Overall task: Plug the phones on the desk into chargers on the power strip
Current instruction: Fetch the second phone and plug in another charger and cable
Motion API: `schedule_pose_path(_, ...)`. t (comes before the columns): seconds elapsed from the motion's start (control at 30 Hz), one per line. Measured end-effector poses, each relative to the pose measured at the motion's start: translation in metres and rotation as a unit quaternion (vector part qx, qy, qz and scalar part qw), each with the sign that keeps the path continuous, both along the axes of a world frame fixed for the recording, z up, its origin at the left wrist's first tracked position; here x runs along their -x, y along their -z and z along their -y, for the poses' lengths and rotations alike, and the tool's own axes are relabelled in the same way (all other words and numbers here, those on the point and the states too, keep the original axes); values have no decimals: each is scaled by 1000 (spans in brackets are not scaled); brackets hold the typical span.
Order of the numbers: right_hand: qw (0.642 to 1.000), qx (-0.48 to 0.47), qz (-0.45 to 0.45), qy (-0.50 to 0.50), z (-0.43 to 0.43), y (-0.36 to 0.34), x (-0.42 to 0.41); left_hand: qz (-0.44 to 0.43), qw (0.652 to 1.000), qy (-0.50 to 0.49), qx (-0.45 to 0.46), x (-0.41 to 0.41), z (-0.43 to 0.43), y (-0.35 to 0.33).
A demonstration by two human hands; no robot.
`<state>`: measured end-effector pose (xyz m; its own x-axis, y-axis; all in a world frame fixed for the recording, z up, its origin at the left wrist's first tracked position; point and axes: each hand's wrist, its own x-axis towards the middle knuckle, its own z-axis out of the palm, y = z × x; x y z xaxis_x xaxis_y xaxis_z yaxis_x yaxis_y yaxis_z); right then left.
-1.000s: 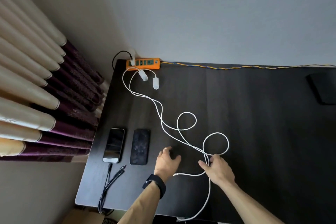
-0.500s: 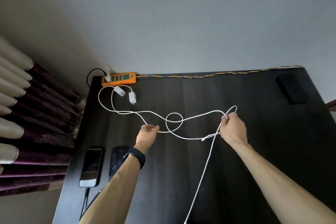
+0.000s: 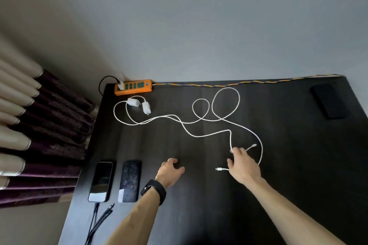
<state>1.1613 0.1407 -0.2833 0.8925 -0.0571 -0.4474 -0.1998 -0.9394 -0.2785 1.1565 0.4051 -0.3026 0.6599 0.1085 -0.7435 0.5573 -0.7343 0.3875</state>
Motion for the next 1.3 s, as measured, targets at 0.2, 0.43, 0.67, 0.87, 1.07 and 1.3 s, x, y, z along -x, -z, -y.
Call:
schedule_pose_path(0.2, 958, 43, -166, -229, -56, 11, 44, 18, 999, -29, -18, -9, -42, -12)
schedule_pose_path(0.43, 988, 92, -61, -109, -125, -14, -15, 59, 993, -96, -37, -54, -131, -20)
schedule_pose_path(0.67, 992, 83, -45, -84, -201, -36, -86, 147, 976, -143, -81, -132, -222, -18)
schedule_pose_path(0.87, 999, -21, -31, -28, -262, -14, -150, 103, 950, -289, 58, -189, -251, 7)
schedule_pose_path(1.07, 984, -145, -34, 95, -279, 3, -160, 196, 904, -240, 293, -207, -241, -27)
schedule_pose_path(1.3, 662, -614, -186, 389, -291, -77, -235, 263, 898, 66, 345, -225, -227, -101)
